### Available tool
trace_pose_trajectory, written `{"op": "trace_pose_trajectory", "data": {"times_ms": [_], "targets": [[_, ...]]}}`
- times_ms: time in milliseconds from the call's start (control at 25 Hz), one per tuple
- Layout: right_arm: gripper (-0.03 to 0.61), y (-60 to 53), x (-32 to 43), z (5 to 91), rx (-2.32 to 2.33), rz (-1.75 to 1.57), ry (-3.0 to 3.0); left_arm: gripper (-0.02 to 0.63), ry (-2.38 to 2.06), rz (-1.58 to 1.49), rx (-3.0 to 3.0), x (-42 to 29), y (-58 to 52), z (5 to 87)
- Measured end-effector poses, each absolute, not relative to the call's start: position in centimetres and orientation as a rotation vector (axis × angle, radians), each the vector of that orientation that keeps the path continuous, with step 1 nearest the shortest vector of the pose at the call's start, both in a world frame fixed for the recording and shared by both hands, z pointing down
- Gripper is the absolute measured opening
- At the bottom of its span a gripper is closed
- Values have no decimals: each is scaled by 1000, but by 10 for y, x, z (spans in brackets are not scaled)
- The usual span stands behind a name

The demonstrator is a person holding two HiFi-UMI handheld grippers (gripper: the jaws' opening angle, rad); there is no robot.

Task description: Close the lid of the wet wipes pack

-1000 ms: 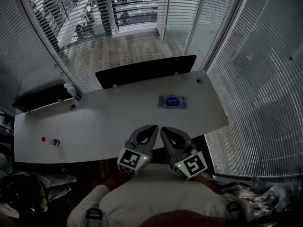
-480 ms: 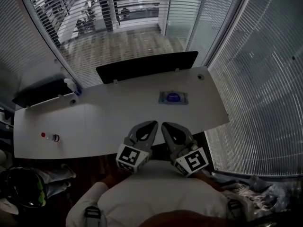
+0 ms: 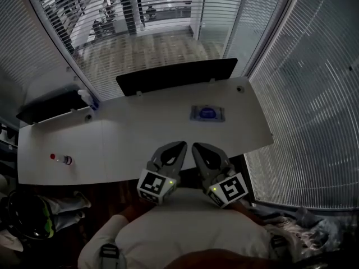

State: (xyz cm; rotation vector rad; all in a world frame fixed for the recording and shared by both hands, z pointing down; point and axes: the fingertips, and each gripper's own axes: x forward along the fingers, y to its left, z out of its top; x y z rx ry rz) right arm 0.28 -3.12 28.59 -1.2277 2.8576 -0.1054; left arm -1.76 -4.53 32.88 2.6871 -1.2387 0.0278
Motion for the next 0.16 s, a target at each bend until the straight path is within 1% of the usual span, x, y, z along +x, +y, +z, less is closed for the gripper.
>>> {"op": "trace_pose_trajectory", "data": {"times_ms": [160], "targets": [[0, -29, 2, 286, -1223, -107, 2856, 3, -1241, 28, 2688, -18, -43, 328]]}}
